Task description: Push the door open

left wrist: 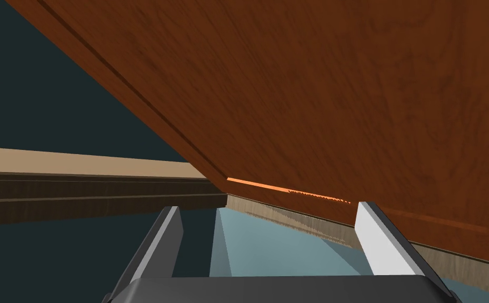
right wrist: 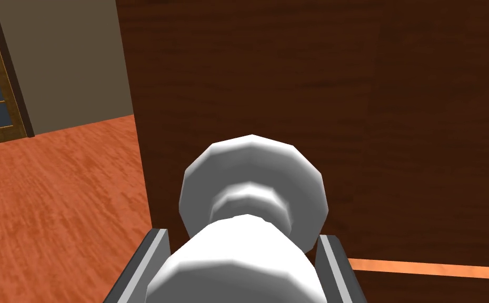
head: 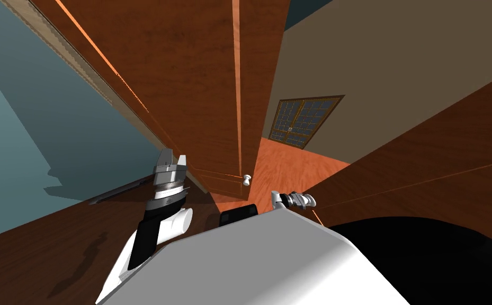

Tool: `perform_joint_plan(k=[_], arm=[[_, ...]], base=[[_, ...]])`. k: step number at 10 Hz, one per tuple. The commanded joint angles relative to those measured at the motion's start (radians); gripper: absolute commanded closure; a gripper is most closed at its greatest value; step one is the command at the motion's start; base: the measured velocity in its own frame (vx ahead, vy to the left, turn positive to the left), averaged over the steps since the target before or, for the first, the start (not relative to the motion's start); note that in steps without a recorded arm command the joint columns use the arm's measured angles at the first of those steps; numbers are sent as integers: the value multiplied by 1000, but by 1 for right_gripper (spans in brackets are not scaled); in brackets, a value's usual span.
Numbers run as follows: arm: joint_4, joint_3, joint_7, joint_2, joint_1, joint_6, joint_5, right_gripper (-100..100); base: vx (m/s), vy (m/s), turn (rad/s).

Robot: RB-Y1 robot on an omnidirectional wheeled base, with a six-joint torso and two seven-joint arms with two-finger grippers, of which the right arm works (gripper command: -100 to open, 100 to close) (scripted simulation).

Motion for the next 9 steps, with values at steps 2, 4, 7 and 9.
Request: perform_joint_plan(k=[2,4,7,9], arm=[[-6,-29,19,7,2,-46,-21,100],[1,-42,24,13,-8,-67,-33,100],[15,-66,34,26,-27,-107,-55,100],[24,-82,40,35,-39,-133,-69,100]], base=[[-20,-101,95],[4,-125,52],[-3,-125,77],[-19,-127,70]])
